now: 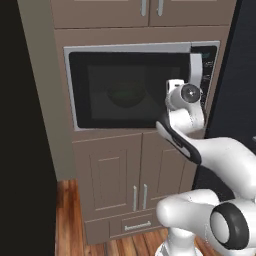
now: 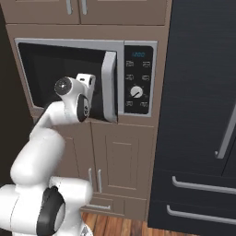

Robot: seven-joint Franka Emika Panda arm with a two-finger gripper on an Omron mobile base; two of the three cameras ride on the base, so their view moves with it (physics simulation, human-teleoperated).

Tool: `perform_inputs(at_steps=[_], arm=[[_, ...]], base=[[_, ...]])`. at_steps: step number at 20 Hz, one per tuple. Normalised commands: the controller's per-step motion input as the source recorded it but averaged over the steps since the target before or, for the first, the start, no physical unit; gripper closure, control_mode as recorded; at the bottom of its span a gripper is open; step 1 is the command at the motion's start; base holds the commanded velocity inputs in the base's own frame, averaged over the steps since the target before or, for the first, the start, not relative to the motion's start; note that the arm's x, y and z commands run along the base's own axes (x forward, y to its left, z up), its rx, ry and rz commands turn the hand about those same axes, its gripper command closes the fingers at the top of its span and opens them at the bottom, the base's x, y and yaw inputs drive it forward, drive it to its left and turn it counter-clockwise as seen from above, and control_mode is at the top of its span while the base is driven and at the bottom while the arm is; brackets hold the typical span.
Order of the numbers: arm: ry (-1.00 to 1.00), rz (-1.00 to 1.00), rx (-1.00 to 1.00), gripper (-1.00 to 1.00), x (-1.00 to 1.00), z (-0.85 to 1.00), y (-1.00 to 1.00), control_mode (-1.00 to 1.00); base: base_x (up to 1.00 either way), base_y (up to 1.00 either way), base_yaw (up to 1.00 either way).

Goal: Pick the corn from the sink and place it in the bowl. Then pick the bowl and place it in the microwave. Then close the microwave door and press the start button.

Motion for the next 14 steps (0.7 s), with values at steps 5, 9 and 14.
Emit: perform_inputs(at_steps=[5, 9, 14], arm=[[0.03, -0.01, -0.02, -1.00, 0.98, -0.19, 0.00, -1.00], [0.01, -0.02, -0.03, -1.00, 0.86, -0.27, 0.00, -1.00], [0.00, -0.01, -0.04, -1.00, 0.78, -0.39, 0.00, -1.00]], base=[[0.00, 0.00, 0.00], [0.00, 0.00, 0.00], [0.00, 0.00, 0.00]])
